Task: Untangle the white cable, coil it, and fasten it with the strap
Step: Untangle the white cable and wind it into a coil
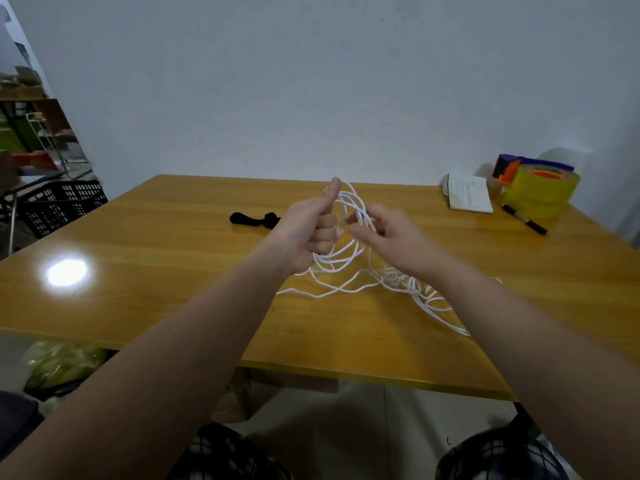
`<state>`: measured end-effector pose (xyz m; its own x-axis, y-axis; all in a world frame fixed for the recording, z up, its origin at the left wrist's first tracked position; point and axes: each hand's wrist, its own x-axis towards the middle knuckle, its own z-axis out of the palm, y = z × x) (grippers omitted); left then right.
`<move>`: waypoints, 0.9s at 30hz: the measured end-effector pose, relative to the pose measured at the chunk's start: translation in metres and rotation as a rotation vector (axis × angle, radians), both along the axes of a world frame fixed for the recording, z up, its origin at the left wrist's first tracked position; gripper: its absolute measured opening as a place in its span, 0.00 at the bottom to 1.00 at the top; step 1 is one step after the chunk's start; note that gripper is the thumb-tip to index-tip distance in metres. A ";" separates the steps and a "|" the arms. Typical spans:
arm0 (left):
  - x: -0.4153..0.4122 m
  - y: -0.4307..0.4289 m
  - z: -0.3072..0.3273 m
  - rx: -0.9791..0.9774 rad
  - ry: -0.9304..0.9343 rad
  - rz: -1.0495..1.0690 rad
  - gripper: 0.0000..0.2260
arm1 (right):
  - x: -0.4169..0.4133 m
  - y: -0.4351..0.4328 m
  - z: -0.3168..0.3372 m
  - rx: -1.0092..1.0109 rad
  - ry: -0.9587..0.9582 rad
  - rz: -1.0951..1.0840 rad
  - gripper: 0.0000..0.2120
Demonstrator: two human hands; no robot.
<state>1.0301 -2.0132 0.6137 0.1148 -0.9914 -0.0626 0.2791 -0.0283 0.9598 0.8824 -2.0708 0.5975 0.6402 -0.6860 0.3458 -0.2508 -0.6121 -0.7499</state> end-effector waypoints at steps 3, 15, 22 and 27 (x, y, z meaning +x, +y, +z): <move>0.004 0.008 -0.002 0.098 -0.121 -0.126 0.20 | -0.001 -0.004 0.009 -0.063 -0.147 -0.163 0.10; 0.001 0.005 -0.010 0.062 -0.157 -0.065 0.21 | -0.006 -0.003 0.008 0.336 -0.040 0.084 0.09; -0.005 0.000 -0.016 -0.008 -0.186 0.126 0.19 | 0.001 0.008 -0.008 0.688 -0.289 0.119 0.26; -0.017 0.003 -0.014 0.079 0.271 -0.054 0.20 | 0.004 0.003 -0.007 0.611 -0.371 -0.107 0.26</move>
